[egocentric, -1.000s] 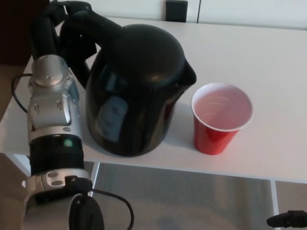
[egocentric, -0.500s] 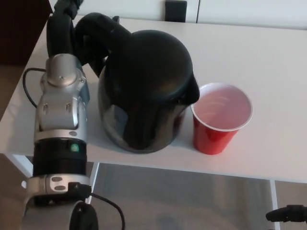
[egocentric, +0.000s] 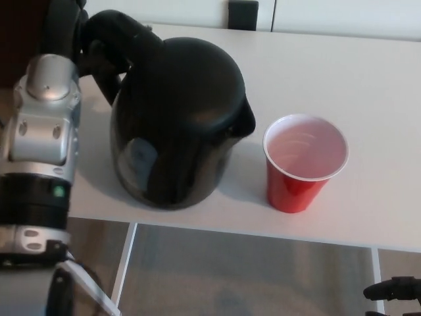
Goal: The robot walk towards a table in front and uses its left hand to pick up the pot from the base and pour water to the cup on the right hand side
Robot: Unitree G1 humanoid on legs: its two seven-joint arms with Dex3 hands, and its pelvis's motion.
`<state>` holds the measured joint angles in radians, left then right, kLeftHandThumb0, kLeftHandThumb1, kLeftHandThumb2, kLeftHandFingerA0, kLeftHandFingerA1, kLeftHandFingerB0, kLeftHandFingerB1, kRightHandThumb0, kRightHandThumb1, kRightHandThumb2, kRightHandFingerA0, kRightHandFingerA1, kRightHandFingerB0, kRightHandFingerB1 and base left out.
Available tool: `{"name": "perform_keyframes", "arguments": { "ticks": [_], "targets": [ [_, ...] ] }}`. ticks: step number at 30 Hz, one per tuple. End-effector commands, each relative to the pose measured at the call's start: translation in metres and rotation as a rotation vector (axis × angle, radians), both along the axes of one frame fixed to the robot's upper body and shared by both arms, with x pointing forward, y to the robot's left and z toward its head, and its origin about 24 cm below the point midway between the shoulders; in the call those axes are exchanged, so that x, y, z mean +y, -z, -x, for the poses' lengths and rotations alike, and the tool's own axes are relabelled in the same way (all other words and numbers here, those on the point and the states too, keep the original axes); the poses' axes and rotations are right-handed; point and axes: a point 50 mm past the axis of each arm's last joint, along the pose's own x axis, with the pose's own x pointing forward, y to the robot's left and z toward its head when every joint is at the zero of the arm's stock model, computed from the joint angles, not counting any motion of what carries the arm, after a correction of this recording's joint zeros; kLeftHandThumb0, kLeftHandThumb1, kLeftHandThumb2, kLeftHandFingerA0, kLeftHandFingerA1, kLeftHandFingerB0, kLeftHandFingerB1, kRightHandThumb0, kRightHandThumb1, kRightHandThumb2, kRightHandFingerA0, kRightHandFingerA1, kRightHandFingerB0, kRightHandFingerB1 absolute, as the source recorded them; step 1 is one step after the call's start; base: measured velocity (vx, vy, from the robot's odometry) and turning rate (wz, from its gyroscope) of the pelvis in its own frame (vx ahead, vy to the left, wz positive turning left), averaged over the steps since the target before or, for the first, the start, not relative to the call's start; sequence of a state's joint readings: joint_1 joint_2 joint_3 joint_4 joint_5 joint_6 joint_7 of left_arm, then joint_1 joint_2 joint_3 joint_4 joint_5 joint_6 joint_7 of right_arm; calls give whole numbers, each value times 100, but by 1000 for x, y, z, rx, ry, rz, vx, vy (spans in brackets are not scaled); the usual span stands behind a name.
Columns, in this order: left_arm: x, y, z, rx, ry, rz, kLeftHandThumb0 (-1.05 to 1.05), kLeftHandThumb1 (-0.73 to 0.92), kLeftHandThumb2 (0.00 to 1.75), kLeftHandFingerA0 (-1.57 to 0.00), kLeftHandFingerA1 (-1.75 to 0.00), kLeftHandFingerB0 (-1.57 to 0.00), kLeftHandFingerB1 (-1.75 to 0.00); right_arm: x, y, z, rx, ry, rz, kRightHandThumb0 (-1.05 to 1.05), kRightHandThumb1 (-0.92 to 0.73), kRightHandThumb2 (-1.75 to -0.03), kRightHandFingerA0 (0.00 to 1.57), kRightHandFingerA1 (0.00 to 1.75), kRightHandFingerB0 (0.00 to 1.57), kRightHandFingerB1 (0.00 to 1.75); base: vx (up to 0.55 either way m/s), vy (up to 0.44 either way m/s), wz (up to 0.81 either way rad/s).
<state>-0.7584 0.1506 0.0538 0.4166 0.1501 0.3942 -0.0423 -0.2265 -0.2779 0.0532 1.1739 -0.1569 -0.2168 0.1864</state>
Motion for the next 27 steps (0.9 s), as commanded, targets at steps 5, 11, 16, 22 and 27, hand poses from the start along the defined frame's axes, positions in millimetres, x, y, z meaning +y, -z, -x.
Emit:
{"name": "perform_keyframes", "arguments": {
  "ticks": [5, 11, 16, 22, 27],
  "targets": [
    [6, 26, 5, 147, 107, -340, -52, 35, 72, -2, -29, -2, -18, -6, -2, -1, 8, 3, 23, -63, -46, -54, 95, 60, 66, 55, 0, 0, 0],
    [4, 38, 3, 168, 91, -385, -52, 46, 54, -11, -32, -4, -22, -3, -3, -3, 2, 7, 4, -62, -47, -54, 95, 62, 66, 56, 0, 0, 0],
    [1, 45, 1, 216, 128, -454, -58, 40, 69, -13, -43, -5, -21, -3, -4, -6, -11, 16, -5, -63, -32, -86, 89, 73, 62, 67, 0, 0, 0],
    [8, 34, -2, 239, 146, -468, -61, 39, 71, -16, -45, -5, -20, -4, -8, -9, -22, 5, 2, -63, -47, -55, 96, 62, 67, 56, 0, 0, 0],
    [33, 14, -2, 258, 156, -472, -70, 48, 56, -9, -29, 0, -14, -8, -11, -12, -28, 11, 4, -62, -46, -54, 95, 61, 67, 56, 0, 0, 0]
  ]
}}
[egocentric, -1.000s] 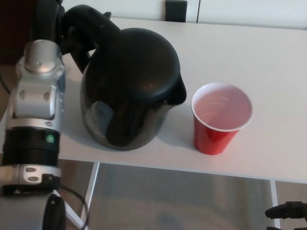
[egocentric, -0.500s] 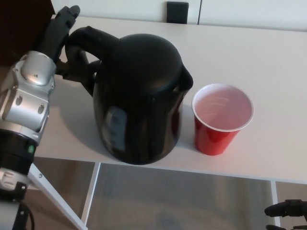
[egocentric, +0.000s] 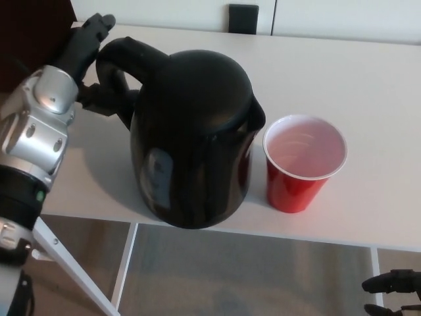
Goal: The robot walk towards a table in front and uses its left hand to pick up the pot from the base and pour water to the cup on the right hand side
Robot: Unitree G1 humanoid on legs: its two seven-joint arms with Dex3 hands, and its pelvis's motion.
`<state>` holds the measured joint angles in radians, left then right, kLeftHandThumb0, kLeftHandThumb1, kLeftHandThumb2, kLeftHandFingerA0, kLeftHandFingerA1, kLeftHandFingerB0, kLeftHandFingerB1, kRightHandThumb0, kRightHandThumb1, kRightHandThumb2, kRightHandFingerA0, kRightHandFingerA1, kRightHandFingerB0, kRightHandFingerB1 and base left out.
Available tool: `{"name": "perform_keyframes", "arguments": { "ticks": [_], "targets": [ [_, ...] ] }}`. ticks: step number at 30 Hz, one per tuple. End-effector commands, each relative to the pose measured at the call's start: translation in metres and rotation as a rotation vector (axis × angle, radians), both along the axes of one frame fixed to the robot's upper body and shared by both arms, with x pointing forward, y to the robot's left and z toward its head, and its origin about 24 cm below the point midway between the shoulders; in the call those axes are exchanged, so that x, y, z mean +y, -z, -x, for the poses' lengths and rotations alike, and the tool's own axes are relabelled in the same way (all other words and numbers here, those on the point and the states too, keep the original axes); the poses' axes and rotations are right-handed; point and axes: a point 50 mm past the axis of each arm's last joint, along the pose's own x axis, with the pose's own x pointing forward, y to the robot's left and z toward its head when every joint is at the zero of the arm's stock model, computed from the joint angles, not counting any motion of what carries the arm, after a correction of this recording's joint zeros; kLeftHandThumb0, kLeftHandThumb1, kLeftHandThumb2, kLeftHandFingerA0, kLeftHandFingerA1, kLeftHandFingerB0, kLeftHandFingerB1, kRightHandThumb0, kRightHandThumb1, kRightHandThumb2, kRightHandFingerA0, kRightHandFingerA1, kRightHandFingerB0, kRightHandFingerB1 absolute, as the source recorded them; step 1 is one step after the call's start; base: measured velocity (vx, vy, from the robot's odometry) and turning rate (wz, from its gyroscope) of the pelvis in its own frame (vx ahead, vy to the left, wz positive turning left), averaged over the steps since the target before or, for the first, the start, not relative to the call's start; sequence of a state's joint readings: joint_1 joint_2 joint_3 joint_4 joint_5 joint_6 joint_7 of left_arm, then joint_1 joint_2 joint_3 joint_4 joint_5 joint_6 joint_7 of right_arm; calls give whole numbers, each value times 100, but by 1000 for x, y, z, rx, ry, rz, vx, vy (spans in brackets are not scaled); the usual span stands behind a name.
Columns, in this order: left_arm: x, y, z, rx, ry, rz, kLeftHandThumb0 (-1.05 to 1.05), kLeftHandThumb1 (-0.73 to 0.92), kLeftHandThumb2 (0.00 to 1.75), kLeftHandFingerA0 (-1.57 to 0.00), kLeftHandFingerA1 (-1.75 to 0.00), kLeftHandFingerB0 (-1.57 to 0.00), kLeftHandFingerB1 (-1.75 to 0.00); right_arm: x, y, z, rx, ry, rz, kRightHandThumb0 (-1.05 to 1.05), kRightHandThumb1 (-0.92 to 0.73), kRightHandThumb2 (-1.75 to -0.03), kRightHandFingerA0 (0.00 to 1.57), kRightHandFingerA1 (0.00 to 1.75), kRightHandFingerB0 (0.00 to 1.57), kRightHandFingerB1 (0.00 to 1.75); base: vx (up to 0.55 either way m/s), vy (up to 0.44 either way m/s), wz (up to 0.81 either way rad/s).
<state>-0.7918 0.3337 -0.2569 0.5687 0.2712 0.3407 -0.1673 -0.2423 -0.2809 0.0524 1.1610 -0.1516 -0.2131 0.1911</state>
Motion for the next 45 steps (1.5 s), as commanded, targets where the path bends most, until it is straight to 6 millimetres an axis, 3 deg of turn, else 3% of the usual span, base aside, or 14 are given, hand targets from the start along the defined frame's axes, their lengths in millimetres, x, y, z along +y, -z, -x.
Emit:
{"name": "perform_keyframes", "arguments": {
  "ticks": [1, 3, 11, 14, 15, 24, 30, 34, 35, 36, 39, 40, 44, 45],
  "targets": [
    [31, -14, 4, 81, 11, -6, -69, 40, 79, -7, -29, 0, -6, -9, -6, -5, -1, 18, 7, -62, -46, -53, 95, 61, 67, 56, 0, 0, 0],
    [40, -23, 7, 82, 8, 11, -73, 48, 55, -4, -27, 0, -9, -9, -5, -5, 4, 21, 8, -63, -46, -53, 96, 61, 69, 56, 0, 0, 0],
    [81, -44, 25, 112, 39, 31, -67, 40, 78, 0, -8, 0, -5, -9, -4, -4, 10, 28, 20, -61, -44, -55, 100, 61, 70, 56, 0, 0, 0],
    [90, -42, 30, 135, 29, 29, -67, 46, 55, 0, -12, 0, -4, -8, -3, -3, 16, 32, 14, -60, -45, -55, 96, 61, 70, 57, 0, 0, 0],
    [92, -41, 31, 141, 25, 31, -66, 40, 76, 0, -7, 0, -4, -8, -3, -3, 17, 34, 12, -60, -45, -55, 95, 62, 70, 58, 0, 0, 0],
    [114, -37, 47, 178, 49, 86, -69, 38, 68, 0, 0, 0, 0, -6, -3, -5, 8, 34, -3, -58, -43, -55, 94, 63, 67, 58, 0, 0, 0],
    [156, 22, 116, 61, -125, 268, -56, 37, 73, 0, -22, 0, -13, -12, 5, 14, 46, 45, 14, -61, -45, -54, 94, 62, 67, 57, 0, 0, 0],
    [190, 104, 210, 112, -459, 445, -40, 34, 71, 0, -28, 0, -22, -14, 23, 54, 125, 62, 27, -60, -44, -56, 95, 63, 68, 57, 0, 0, 0],
    [191, 109, 216, 122, -480, 452, -40, 34, 71, 0, -28, 0, -22, -14, 25, 58, 133, 67, 27, -60, -44, -56, 95, 63, 68, 57, 0, 0, 0],
    [195, 138, 252, 201, -597, 425, -50, 40, 76, -1, -31, 0, -24, -14, 30, 71, 152, 92, 25, -61, -32, -87, 86, 74, 60, 66, 0, 0, 0],
    [195, 159, 285, 281, -686, 400, -48, 41, 77, 0, -33, 0, -27, -14, 37, 90, 183, 128, 22, -61, -33, -87, 85, 74, 60, 67, 0, 0, 0],
    [194, 169, 300, 315, -726, 413, -44, 56, 60, -5, -25, -5, -22, -15, 39, 98, 196, 145, 20, -63, -45, -60, 87, 65, 65, 59, 0, 0, 0],
    [183, 206, 344, 459, -827, 460, -46, 58, 67, -8, -27, -5, -20, -15, 43, 113, 190, 225, 3, -62, -42, -65, 85, 72, 65, 63, 0, 0, 0],
    [177, 216, 351, 520, -827, 463, -42, 61, 60, -9, -28, -5, -21, -17, 43, 115, 188, 228, 20, -68, -35, -90, 83, 79, 57, 66, 0, 0, 0]
  ]
}}
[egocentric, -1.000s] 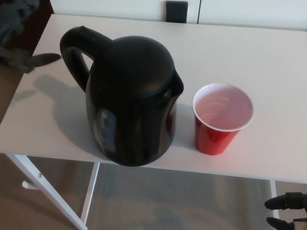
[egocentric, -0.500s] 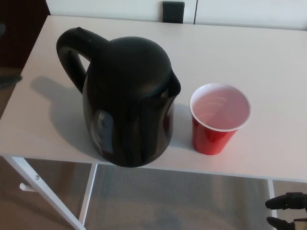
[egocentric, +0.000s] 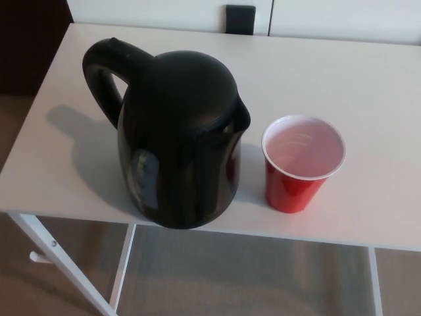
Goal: The robot walk towards a table in front and uses its left hand to pick up the pot from the base and pour water to the cup on the right hand side
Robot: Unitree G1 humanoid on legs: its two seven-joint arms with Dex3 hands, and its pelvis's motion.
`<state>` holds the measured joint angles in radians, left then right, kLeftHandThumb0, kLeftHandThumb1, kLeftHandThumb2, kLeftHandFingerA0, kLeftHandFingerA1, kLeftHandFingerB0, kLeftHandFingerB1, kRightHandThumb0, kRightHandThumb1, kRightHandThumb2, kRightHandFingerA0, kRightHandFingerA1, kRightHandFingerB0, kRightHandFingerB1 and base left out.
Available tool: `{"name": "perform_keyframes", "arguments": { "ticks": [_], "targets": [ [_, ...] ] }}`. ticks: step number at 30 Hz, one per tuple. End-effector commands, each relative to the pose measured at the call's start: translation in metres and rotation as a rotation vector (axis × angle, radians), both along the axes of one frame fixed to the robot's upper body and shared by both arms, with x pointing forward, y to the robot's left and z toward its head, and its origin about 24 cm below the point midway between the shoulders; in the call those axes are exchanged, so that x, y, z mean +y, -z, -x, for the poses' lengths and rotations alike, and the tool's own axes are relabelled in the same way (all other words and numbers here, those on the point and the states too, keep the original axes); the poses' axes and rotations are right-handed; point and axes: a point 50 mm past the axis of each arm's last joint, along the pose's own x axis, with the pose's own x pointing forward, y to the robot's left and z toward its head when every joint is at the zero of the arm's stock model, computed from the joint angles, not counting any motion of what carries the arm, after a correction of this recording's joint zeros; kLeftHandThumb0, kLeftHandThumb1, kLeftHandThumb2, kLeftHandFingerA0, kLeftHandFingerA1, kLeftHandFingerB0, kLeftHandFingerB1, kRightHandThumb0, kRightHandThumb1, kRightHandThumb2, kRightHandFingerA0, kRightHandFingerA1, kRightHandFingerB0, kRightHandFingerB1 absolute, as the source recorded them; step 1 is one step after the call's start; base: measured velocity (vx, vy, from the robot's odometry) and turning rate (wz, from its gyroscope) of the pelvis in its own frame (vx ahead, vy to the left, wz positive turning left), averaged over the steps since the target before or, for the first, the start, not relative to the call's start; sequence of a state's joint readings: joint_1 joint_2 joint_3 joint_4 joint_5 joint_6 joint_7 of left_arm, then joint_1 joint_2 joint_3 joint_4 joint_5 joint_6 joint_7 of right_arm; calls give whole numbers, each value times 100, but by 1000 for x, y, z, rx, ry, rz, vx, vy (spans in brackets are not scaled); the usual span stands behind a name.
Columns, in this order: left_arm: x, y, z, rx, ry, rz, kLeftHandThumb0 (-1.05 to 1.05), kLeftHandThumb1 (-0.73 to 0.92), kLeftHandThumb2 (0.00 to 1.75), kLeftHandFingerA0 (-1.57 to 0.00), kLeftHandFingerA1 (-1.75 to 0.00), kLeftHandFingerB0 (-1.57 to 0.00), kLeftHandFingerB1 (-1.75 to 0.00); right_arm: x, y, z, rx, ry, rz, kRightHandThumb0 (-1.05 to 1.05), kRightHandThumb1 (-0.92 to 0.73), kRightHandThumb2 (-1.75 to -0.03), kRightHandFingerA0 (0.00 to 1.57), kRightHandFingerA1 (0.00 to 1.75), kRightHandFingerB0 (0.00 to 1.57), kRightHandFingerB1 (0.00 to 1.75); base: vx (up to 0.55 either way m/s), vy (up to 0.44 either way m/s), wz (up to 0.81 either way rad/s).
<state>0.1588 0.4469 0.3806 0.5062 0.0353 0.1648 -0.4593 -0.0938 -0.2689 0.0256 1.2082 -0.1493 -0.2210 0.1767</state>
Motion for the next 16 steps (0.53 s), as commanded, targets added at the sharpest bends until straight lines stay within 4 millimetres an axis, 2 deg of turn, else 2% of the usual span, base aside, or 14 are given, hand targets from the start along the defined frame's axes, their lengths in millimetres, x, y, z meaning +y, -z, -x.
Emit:
{"name": "perform_keyframes", "arguments": {
  "ticks": [1, 2, 3, 5, 6, 9, 11, 12, 13, 14, 16],
  "targets": [
    [-6, 64, 119, 153, -299, -4, -48, 58, 71, -6, -30, -2, -19, -10, 12, 53, 30, 147, 44, -63, -47, -56, 84, 73, 62, 56, 0, 0, 0],
    [-9, 67, 120, 164, -276, 7, -48, 58, 71, -6, -30, -2, -19, -11, 13, 55, 34, 162, 43, -63, -47, -56, 84, 73, 62, 56, 0, 0, 0],
    [-15, 70, 117, 181, -241, 10, -44, 60, 64, -7, -25, -7, -21, -10, 14, 57, 47, 168, 42, -61, -48, -57, 86, 71, 62, 55, 0, 0, 0],
    [-22, 74, 114, 189, -205, 11, -45, 58, 70, -6, -25, -5, -20, -11, 15, 61, 62, 177, 35, -60, -48, -56, 87, 70, 60, 53, 0, 0, 0],
    [-24, 76, 113, 197, -190, 3, -41, 66, 59, -5, -27, -3, -25, -10, 15, 63, 64, 178, 33, -57, -47, -57, 85, 70, 61, 55, 0, 0, 0],
    [-28, 80, 107, 197, -177, -14, -44, 62, 69, -8, -25, -7, -23, -7, 17, 63, 64, 168, 40, -58, -47, -57, 87, 69, 61, 55, 0, 0, 0],
    [-35, 85, 113, 202, -163, 1, -44, 63, 71, -5, -25, -5, -25, -6, 18, 70, 83, 173, 48, -62, -47, -59, 89, 71, 62, 54, 0, 0, 0],
    [-38, 88, 118, 246, -105, -52, -43, 66, 61, -9, -26, -9, -27, -7, 18, 71, 83, 177, 48, -61, -48, -56, 83, 71, 61, 54, 0, 0, 0],
    [-39, 89, 119, 258, -88, -67, -43, 66, 61, -9, -26, -9, -27, -8, 18, 72, 83, 178, 48, -61, -48, -56, 83, 71, 61, 54, 0, 0, 0],
    [-40, 93, 135, 367, 36, -183, -29, 52, 100, 0, -46, 0, -46, -11, 18, 80, 92, 209, 40, -60, -46, -59, 85, 73, 61, 58, 0, 0, 0],
    [-39, 93, 142, 393, 61, -196, -29, 52, 100, -1, -46, 0, -46, -11, 19, 85, 102, 207, 42, -62, -46, -59, 88, 71, 62, 57, 0, 0, 0]
  ]
}}
